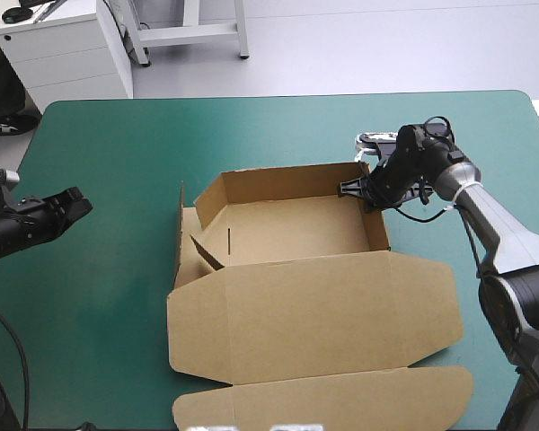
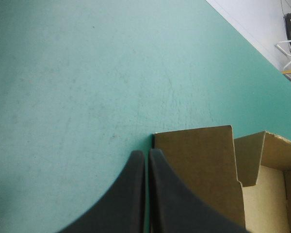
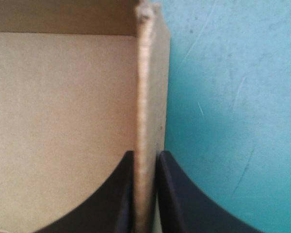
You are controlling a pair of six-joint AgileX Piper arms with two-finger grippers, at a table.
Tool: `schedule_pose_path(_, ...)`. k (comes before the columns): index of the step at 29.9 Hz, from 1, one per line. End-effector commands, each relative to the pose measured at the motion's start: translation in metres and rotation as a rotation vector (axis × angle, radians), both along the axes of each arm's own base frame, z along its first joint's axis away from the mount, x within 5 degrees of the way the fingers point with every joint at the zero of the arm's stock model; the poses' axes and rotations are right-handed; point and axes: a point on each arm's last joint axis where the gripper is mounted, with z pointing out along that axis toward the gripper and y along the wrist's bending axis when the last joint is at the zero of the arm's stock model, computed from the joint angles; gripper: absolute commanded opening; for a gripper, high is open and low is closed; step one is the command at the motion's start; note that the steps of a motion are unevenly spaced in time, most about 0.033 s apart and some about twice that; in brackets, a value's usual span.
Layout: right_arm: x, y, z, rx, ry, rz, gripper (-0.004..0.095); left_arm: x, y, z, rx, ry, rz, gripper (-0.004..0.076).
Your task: Fold the box
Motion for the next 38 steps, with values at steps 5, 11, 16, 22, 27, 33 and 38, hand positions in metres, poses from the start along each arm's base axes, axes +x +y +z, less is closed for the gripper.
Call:
schedule_pose_path(5,-0.003,0.002,0.033,0.036,-0.071,0.014,0.065,-0.001,-0.004,0.019,-0.017,-0.07,0.014,0.0006)
schedule_pose_path(11,-0.006,-0.003,0.073,-0.024,-0.086,0.044,0.0724,-0.001,-0.003,0.019,-0.008,-0.071,0.023,0.0005)
schedule_pose_path(16,-0.02,-0.006,0.111,0.002,-0.19,0.034,0.0724,-0.001,-0.002,0.018,0.008,-0.064,0.022,0.0006)
schedule_pose_path(22,-0.055,-0.018,0.149,0.01,-0.292,0.024,0.0724,-0.001,-0.002,0.017,0.016,-0.062,0.024,0.0006)
schedule_pose_path(27,-0.079,-0.026,0.161,-0.011,-0.326,0.018,0.0724,-0.001,-0.001,0.017,0.021,-0.062,0.029,0.0006)
schedule_pose_path(33,-0.077,-0.027,0.144,-0.032,-0.269,0.013,0.0724,-0.001,-0.001,0.017,0.025,-0.062,0.034,0.0006)
schedule_pose_path(38,-0.06,-0.02,0.117,-0.029,-0.18,0.008,0.0724,-0.001,0.0,0.017,0.033,-0.064,0.044,0.0006)
